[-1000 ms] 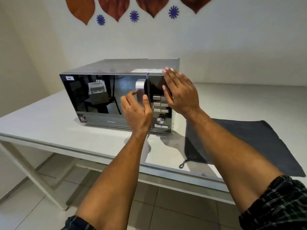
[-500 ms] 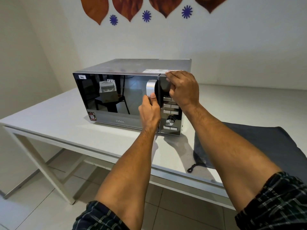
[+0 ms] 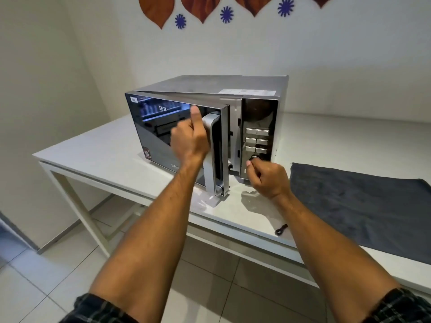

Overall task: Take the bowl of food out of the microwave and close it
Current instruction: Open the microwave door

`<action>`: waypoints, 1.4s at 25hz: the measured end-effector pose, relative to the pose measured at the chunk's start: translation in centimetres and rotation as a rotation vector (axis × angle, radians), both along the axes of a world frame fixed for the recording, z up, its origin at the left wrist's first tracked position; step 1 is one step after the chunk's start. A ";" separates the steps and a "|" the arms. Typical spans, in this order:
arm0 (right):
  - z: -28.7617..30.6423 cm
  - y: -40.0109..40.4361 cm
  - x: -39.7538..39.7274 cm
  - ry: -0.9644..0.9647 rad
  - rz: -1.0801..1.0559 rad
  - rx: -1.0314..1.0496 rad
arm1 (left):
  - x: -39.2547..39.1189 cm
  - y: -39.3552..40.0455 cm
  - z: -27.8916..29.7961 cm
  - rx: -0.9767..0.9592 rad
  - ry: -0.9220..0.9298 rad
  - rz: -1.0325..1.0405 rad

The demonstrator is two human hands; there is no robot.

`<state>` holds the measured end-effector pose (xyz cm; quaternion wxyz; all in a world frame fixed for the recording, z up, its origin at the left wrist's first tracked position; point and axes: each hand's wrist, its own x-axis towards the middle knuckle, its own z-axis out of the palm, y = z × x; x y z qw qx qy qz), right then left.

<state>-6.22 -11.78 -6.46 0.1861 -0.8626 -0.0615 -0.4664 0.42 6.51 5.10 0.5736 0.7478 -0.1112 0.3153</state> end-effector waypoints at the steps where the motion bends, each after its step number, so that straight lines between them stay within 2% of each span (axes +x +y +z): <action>1: -0.9 0.1 -0.1 0.183 0.035 0.102 | 0.4 0.9 1.6 0.004 -0.023 0.076; 3: -1.6 0.8 0.4 0.484 0.095 0.252 | 1.4 2.5 4.7 0.086 -0.086 0.200; 5: -1.7 2.2 1.5 0.645 0.170 0.389 | 2.2 3.4 7.4 0.271 -0.073 0.248; 9: -1.2 5.2 3.4 0.843 0.444 0.879 | 2.8 4.0 9.9 0.786 0.211 0.203; 12: -0.9 7.0 4.6 0.995 0.541 0.882 | 2.8 4.9 10.5 0.944 0.357 0.138; 16: -0.4 10.5 6.3 1.100 0.618 0.837 | 2.6 6.6 11.7 1.070 0.433 0.094; 23: -1.3 17.5 9.0 1.226 0.730 1.092 | 3.9 10.5 14.1 1.579 0.686 0.189; 28: -1.6 23.4 10.3 1.330 0.792 1.190 | 5.1 13.1 13.6 1.704 0.683 0.323; 31: -1.5 26.4 10.6 1.357 0.850 1.261 | 6.0 14.0 12.7 1.594 0.684 0.330; 35: -1.2 29.9 11.7 1.385 0.920 1.358 | 7.9 15.7 10.3 1.397 0.514 0.411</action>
